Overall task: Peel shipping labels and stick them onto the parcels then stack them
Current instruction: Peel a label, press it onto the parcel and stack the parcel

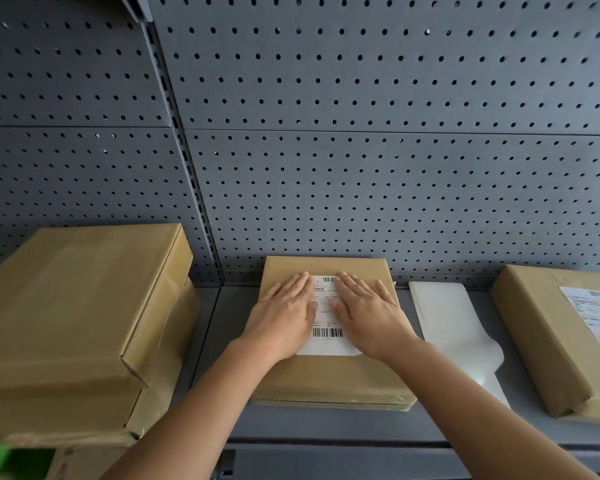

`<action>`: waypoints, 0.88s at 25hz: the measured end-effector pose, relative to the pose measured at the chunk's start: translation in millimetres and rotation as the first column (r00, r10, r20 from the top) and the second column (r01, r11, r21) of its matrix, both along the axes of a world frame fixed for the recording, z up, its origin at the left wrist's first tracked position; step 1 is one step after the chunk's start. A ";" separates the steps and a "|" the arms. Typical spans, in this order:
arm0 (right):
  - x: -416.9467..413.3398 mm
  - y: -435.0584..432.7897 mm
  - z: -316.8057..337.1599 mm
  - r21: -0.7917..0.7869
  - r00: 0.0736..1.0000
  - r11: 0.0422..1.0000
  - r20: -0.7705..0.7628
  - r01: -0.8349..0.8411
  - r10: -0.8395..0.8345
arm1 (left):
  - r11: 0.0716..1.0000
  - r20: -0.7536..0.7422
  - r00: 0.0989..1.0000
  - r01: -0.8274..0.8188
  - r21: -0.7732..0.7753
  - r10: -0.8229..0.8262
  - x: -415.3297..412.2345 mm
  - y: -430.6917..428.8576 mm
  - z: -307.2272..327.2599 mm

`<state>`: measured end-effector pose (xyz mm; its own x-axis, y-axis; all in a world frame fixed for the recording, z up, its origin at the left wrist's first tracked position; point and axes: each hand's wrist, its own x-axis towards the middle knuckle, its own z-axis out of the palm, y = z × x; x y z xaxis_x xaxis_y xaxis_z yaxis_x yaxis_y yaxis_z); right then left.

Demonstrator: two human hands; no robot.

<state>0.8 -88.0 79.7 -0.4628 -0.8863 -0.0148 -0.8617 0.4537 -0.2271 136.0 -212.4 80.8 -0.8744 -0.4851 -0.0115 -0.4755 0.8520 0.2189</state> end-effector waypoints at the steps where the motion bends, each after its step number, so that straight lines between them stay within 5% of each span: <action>1: -2.3 2.1 0.2 0.004 1.000 1.000 0.011 0.017 -0.017 | 1.000 0.003 1.000 -0.009 0.011 0.009 1.6 -1.1 0.0; 6: -3.5 7.2 4.8 -0.007 0.998 0.999 0.034 0.053 -0.053 | 0.998 -0.018 0.999 -0.045 0.050 0.046 8.7 -2.5 2.8; 13: 31.3 14.7 6.4 -0.039 0.993 0.993 0.034 -0.114 0.115 | 0.995 0.012 0.995 0.095 0.014 -0.095 16.9 23.6 9.0; 22: 18.8 35.0 -0.5 0.013 1.000 1.000 0.003 0.012 -0.012 | 0.999 0.049 0.999 0.017 0.030 -0.019 28.5 21.8 5.2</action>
<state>19.7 -53.0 79.3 -0.4732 -0.8805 -0.0279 -0.8555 0.4669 -0.2237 164.5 -190.6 86.0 -0.8811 -0.4679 -0.0692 -0.4709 0.8541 0.2210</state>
